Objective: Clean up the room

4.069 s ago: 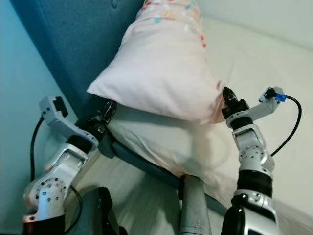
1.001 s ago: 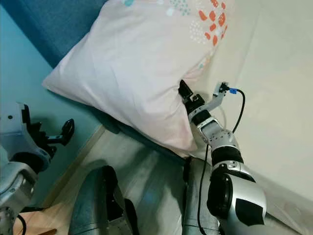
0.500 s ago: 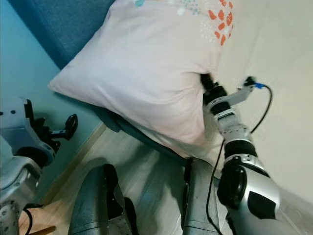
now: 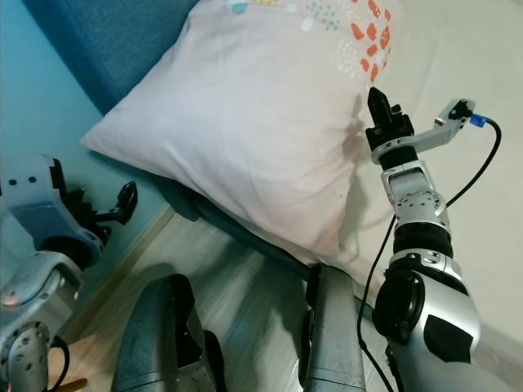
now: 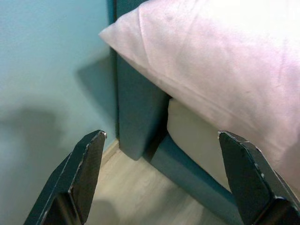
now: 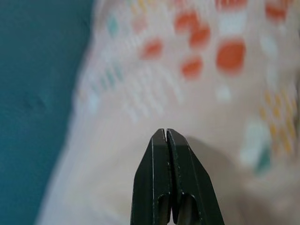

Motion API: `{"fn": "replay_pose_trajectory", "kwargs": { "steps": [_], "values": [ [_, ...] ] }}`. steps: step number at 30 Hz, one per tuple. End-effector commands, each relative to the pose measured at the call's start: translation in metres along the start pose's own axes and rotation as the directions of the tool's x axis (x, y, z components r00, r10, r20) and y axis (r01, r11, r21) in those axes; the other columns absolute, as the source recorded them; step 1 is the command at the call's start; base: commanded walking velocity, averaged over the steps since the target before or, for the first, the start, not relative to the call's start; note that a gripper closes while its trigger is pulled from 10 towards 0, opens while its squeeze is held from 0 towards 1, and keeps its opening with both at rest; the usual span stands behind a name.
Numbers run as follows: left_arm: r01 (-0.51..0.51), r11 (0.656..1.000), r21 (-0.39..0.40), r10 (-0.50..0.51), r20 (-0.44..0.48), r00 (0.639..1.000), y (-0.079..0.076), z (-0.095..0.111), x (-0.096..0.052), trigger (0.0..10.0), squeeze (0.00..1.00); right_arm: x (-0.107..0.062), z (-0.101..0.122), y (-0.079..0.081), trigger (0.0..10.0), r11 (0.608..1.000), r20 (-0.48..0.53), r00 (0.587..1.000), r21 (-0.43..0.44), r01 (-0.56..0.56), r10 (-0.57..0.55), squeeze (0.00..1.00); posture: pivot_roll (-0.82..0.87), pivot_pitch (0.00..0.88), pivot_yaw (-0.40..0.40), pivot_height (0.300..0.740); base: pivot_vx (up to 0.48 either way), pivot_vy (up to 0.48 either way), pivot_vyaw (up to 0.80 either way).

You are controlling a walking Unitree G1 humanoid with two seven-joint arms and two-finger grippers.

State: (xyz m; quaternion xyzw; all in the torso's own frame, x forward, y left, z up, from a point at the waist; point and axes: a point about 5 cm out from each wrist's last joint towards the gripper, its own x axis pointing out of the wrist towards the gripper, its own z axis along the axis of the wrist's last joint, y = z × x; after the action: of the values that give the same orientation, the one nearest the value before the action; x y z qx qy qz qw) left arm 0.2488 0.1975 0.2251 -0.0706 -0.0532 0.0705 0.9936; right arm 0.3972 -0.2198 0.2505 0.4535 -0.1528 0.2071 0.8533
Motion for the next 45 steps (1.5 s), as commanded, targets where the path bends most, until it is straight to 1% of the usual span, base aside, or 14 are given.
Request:
{"fn": "replay_pose_trajectory", "kwargs": {
  "steps": [1, 3, 4, 5, 6, 8, 17, 22, 31, 32, 34, 35, 41, 45],
  "values": [
    [-0.016, 1.000, -0.003, 0.016, -0.029, 0.999, 0.002, -0.008, -0.002, 10.0, 0.00, -0.010, -0.014, -0.012, 0.0, 0.998, -0.061, 0.996, 0.005, 0.066, -0.065, 0.00, 0.09, 0.382, -0.056, 0.495, 0.000, 0.000, 0.00],
    [-0.016, 1.000, -0.006, 0.016, -0.026, 1.000, 0.001, -0.008, -0.001, 10.0, 0.00, -0.015, -0.023, -0.021, 0.0, 0.991, -0.103, 0.985, -0.017, 0.135, -0.136, 0.00, 0.09, 0.378, -0.064, 0.495, 0.000, 0.000, 0.00],
    [-0.016, 1.000, -0.008, 0.016, -0.025, 1.000, 0.002, -0.008, -0.001, 10.0, 0.00, -0.022, -0.031, -0.029, 10.0, 0.981, -0.137, 0.972, -0.047, 0.186, -0.191, 0.00, 0.08, 0.379, -0.063, 0.495, 0.000, 0.000, 0.00],
    [-0.016, 1.000, -0.010, 0.016, -0.026, 1.000, 0.001, -0.009, -0.001, 10.0, 0.00, -0.026, -0.037, -0.034, 10.0, 0.977, -0.160, 0.965, -0.062, 0.202, -0.209, 0.76, 0.08, 0.380, -0.063, 0.495, 0.000, 0.000, 0.00],
    [-0.013, 1.000, -0.013, 0.012, -0.030, 0.999, 0.000, -0.010, -0.001, 10.0, 0.00, -0.032, -0.043, -0.038, 10.0, 0.973, -0.189, 0.955, -0.072, 0.218, -0.228, 0.99, 0.09, 0.384, -0.060, 0.495, 0.000, 0.000, 0.00],
    [-0.005, 1.000, -0.015, 0.005, -0.035, 0.999, -0.002, -0.011, -0.002, 10.0, 0.00, -0.039, -0.051, -0.042, 10.0, 0.974, -0.220, 0.949, -0.067, 0.218, -0.227, 1.00, 0.09, 0.387, -0.060, 0.495, 0.000, 0.000, 0.00],
    [-0.003, 1.000, -0.005, 0.003, -0.036, 0.999, -0.001, -0.010, -0.005, 10.0, 0.00, -0.061, -0.056, -0.047, 10.0, 0.983, -0.269, 0.947, 0.004, 0.185, -0.177, 1.00, 0.10, 0.399, -0.054, 0.495, 0.000, 0.000, 0.00],
    [0.005, 1.000, -0.003, -0.005, -0.041, 0.999, -0.001, -0.012, -0.003, 10.0, 0.00, -0.088, -0.051, -0.035, 10.0, 0.997, -0.346, 0.938, 0.070, 0.018, 0.007, 1.00, 0.09, 0.403, -0.042, 0.495, 0.000, 0.000, 0.00],
    [0.015, 1.000, -0.006, -0.015, -0.042, 0.999, -0.003, -0.012, -0.003, 10.0, 0.00, -0.101, -0.056, -0.047, 10.0, 0.991, -0.346, 0.938, 0.120, 0.063, -0.018, 1.00, 0.10, 0.405, -0.036, 0.495, 0.000, 0.000, 0.00],
    [0.015, 1.000, -0.003, -0.015, -0.041, 0.999, -0.003, -0.011, -0.003, 10.0, 0.00, -0.100, -0.061, -0.052, 10.0, 0.980, -0.332, 0.942, 0.172, 0.105, -0.043, 0.87, 0.10, 0.408, -0.030, 0.495, 0.000, 0.000, 0.00],
    [0.015, 1.000, -0.003, -0.015, -0.041, 0.999, -0.003, -0.011, -0.003, 10.0, 0.00, -0.100, -0.061, -0.052, 10.0, 0.980, -0.332, 0.942, 0.172, 0.105, -0.043, 0.87, 0.10, 0.408, -0.030, 0.495, 0.000, 0.000, 0.00],
    [0.015, 1.000, 0.000, -0.015, -0.040, 0.999, -0.002, -0.010, -0.003, 10.0, 0.00, -0.097, -0.065, -0.054, 10.0, 0.968, -0.313, 0.948, 0.220, 0.122, -0.048, 0.00, 0.11, 0.410, -0.028, 0.495, 0.000, 0.000, 0.00],
    [0.014, 1.000, 0.019, -0.013, -0.037, 0.999, 0.001, -0.006, -0.005, 10.0, 0.00, -0.056, -0.091, -0.028, 10.0, 0.934, -0.324, 0.945, 0.348, 0.080, 0.040, 0.00, 0.13, 0.418, -0.019, 0.495, 0.000, 0.000, 0.00],
    [0.013, 1.000, 0.020, -0.013, -0.038, 0.999, 0.002, -0.006, -0.005, 10.0, 0.00, -0.050, -0.096, -0.023, 10.0, 0.938, -0.347, 0.937, 0.338, 0.081, 0.044, 0.00, 0.13, 0.419, -0.019, 0.495, 0.000, 0.000, 0.00]
  ]
}}
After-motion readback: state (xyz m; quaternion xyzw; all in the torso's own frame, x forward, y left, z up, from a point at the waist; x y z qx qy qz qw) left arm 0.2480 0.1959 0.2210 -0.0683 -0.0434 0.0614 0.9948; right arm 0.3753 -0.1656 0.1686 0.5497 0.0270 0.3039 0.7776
